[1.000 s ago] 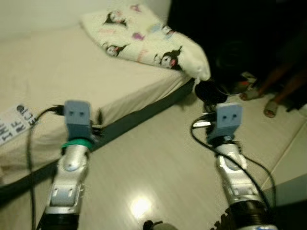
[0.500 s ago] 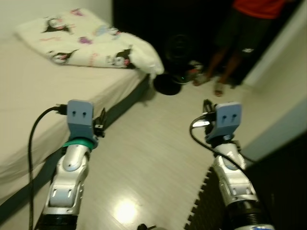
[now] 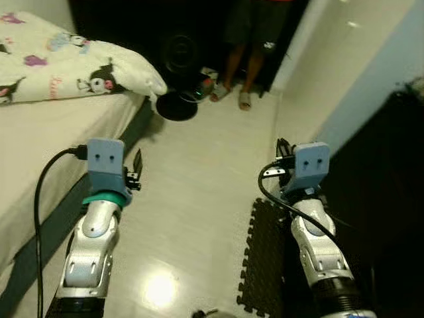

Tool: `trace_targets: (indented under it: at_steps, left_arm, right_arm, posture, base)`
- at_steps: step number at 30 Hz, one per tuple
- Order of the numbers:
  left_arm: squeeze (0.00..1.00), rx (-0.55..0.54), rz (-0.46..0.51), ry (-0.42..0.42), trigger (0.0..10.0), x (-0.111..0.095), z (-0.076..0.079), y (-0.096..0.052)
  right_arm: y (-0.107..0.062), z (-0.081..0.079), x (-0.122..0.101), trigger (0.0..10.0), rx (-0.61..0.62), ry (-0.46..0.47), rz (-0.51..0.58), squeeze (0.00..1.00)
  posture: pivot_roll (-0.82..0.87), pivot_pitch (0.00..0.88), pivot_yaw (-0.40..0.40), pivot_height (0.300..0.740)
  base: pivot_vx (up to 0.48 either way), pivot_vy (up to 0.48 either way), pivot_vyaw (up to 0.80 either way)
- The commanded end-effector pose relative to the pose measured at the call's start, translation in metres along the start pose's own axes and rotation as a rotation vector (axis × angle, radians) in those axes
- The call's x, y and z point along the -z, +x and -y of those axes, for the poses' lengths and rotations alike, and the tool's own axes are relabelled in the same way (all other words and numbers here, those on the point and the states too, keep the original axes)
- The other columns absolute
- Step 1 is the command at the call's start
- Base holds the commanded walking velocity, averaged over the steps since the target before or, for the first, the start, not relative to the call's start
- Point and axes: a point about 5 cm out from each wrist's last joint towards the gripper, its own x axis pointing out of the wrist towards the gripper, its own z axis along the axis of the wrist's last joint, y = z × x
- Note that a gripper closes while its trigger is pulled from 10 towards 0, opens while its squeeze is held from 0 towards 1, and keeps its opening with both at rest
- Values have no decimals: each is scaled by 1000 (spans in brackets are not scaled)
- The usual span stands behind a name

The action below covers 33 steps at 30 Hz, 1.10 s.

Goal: Clean up the room

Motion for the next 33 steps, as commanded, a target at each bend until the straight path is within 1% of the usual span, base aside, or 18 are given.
trace_targets:
  at_steps: [1,7,18,22,26,27,29,30,33]
  left_arm:
    - [0,19,-13,0,10000,3,6,-1]
    - [0,15,-7,8,10000,3,5,-2]
    - [0,8,-5,21,10000,3,4,-2]
    - [0,20,-11,38,10000,5,5,-4]
    - [0,53,-12,75,10000,5,5,-5]
    - [0,53,-12,75,10000,5,5,-5]
    - [0,63,-12,87,10000,4,3,-3]
    - [0,63,-12,87,10000,4,3,-3]
    - [0,76,-11,104,10000,2,0,0]
  right_arm:
    - [-3,5,4,10000,15,-4,-14,0]
    - [-4,5,4,10000,17,-3,-16,0]
    - [-4,1,5,10000,6,-12,-17,0]
    - [-2,-2,7,10000,-3,-7,-20,0]
    - [-3,-13,12,10000,3,29,-32,0]
    - [-3,-13,12,10000,3,29,-32,0]
    - [-3,-19,12,10000,2,50,-28,0]
    - [-3,-19,12,10000,2,50,-28,0]
    - [-4,-26,12,10000,8,71,-24,0]
  posture:
    - [-20,64,-51,740]
    - [-20,66,-50,740]
    - [-16,70,-49,740]
    - [-2,66,-35,740]
    - [18,62,10,740]
    - [18,62,10,740]
    - [22,61,28,740]
    - [22,61,28,740]
    - [32,61,54,740]
  base:
    - [0,0,-800]
    - [0,0,-800]
    - [449,0,0]
    - [376,0,0]
    - [351,0,0]
    - [349,0,0]
    - [338,0,0]
    - [334,0,0]
    - [325,0,0]
